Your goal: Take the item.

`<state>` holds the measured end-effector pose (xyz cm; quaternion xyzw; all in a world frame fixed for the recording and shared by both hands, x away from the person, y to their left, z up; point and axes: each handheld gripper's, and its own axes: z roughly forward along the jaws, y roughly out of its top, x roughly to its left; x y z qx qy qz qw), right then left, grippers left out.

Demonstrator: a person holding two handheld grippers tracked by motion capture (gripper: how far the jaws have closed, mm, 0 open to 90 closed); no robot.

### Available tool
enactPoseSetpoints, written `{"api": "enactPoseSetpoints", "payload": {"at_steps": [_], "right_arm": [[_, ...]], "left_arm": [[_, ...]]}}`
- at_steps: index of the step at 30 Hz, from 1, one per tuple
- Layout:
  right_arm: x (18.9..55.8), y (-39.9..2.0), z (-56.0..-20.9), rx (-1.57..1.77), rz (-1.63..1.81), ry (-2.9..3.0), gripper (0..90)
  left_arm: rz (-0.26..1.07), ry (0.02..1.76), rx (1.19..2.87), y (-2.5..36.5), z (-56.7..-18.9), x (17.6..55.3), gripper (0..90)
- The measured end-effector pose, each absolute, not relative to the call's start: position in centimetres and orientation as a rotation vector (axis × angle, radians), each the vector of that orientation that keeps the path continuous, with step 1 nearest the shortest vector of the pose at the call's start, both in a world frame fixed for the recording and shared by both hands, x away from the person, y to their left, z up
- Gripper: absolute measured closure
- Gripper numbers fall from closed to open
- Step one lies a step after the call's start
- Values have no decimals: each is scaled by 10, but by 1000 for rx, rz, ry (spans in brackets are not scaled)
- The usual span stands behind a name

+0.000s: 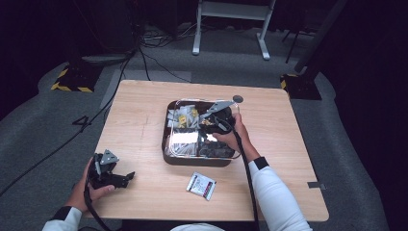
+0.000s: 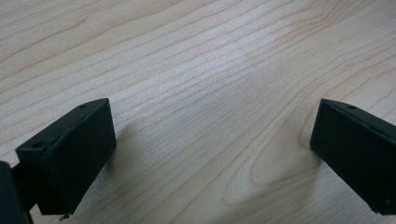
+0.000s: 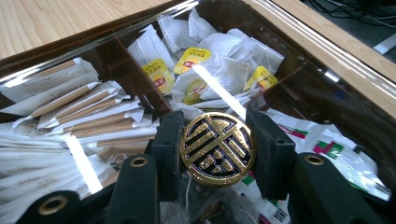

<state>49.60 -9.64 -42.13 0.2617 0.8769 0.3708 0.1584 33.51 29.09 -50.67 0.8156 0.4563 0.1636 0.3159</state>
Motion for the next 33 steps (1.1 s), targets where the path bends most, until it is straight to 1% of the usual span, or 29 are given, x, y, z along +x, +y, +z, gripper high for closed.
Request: {"api": "enactPoseSetpoints", "payload": {"at_steps": [19, 33], "right_arm": [[502, -73, -430, 736, 1079, 2552, 593], [513, -74, -433, 760, 1078, 2557, 593]], "left_arm": [[431, 1202, 2148, 291, -507, 335, 5], [430, 1202, 2148, 291, -507, 335, 5]]}}
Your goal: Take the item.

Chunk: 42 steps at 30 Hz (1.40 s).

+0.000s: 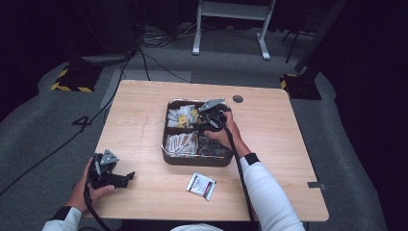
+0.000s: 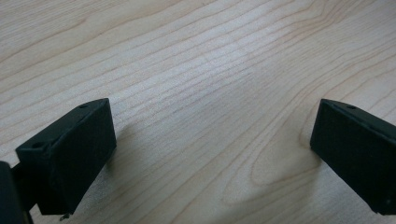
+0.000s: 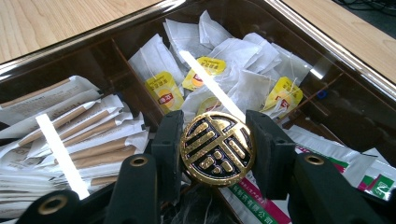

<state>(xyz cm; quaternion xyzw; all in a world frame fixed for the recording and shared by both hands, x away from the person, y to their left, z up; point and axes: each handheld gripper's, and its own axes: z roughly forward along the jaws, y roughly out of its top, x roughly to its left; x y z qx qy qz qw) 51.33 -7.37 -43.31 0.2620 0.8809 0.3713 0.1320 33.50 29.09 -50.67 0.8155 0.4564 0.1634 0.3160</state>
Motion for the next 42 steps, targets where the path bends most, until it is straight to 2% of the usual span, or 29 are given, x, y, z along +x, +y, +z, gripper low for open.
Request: {"api": "enactPoseSetpoints", "payload": {"at_steps": [20, 25, 26, 27, 28, 31, 42], "right_arm": [[509, -75, -435, 757, 1062, 2584, 573], [508, -78, -433, 761, 1086, 2574, 465], [508, -78, -433, 761, 1086, 2574, 465], [507, -79, -433, 772, 1077, 2566, 391], [507, -79, -433, 772, 1077, 2566, 391], [502, -82, -434, 750, 1025, 2563, 313], [491, -101, -430, 714, 1030, 2554, 239]], "left_arm": [[431, 1202, 2148, 291, -507, 335, 5], [431, 1202, 2148, 291, -507, 335, 5], [431, 1202, 2148, 291, -507, 335, 5], [428, 1204, 2147, 291, -507, 335, 5], [428, 1204, 2147, 291, -507, 335, 5], [428, 1204, 2147, 291, -507, 335, 5], [430, 1204, 2151, 291, -506, 335, 5]]}}
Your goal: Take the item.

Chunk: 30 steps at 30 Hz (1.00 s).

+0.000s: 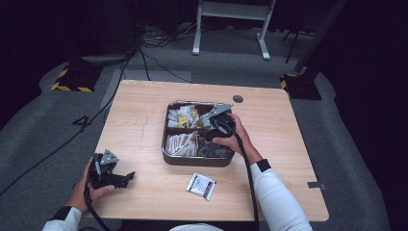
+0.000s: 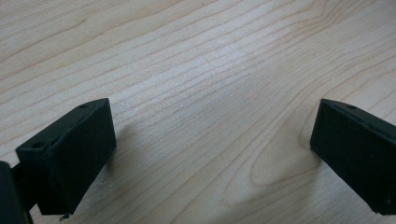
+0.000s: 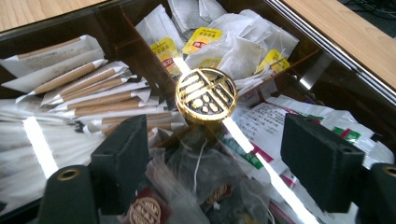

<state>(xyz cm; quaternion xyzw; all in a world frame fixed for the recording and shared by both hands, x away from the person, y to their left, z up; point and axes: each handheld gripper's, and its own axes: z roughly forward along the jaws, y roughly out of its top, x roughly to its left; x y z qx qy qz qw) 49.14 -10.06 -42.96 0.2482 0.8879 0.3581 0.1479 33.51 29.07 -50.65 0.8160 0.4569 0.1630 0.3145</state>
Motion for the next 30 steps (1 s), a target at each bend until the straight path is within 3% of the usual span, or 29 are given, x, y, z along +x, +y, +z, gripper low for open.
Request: {"api": "enactPoseSetpoints", "payload": {"at_steps": [14, 17, 30], "right_arm": [[478, -131, -417, 685, 1073, 2542, 183], [474, -136, -415, 656, 1049, 2542, 221], [461, -155, -410, 655, 1012, 2515, 202]], "left_arm": [[426, 1205, 2148, 291, -507, 335, 5], [423, 1204, 2148, 291, -507, 335, 5], [427, 1204, 2148, 291, -507, 335, 5]]}}
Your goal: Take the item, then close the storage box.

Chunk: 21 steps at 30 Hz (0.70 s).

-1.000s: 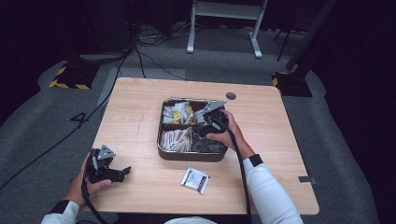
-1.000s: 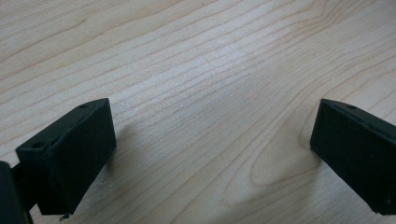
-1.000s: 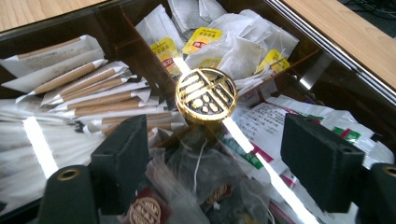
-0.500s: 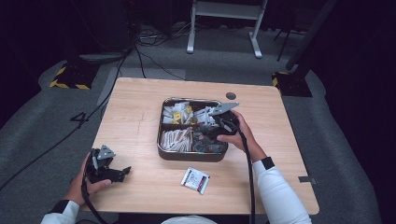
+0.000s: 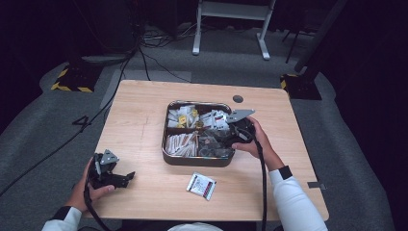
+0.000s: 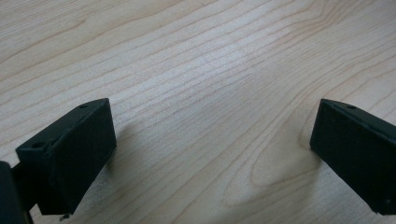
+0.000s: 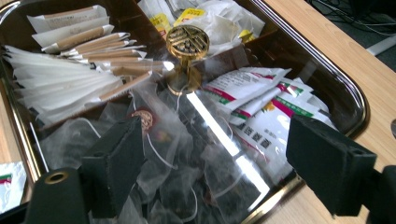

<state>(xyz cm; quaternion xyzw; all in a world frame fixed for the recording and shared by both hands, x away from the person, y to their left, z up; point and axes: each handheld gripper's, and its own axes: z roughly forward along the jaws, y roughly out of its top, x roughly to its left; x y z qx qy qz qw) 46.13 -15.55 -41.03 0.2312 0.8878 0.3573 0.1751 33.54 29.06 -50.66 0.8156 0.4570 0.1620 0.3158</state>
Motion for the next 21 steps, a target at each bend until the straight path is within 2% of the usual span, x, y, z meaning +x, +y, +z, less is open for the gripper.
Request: {"api": "enactPoseSetpoints", "payload": {"at_steps": [21], "right_arm": [[443, -187, -410, 660, 937, 2484, 195]], "left_arm": [[425, 1203, 2148, 291, -507, 335, 5]]}}
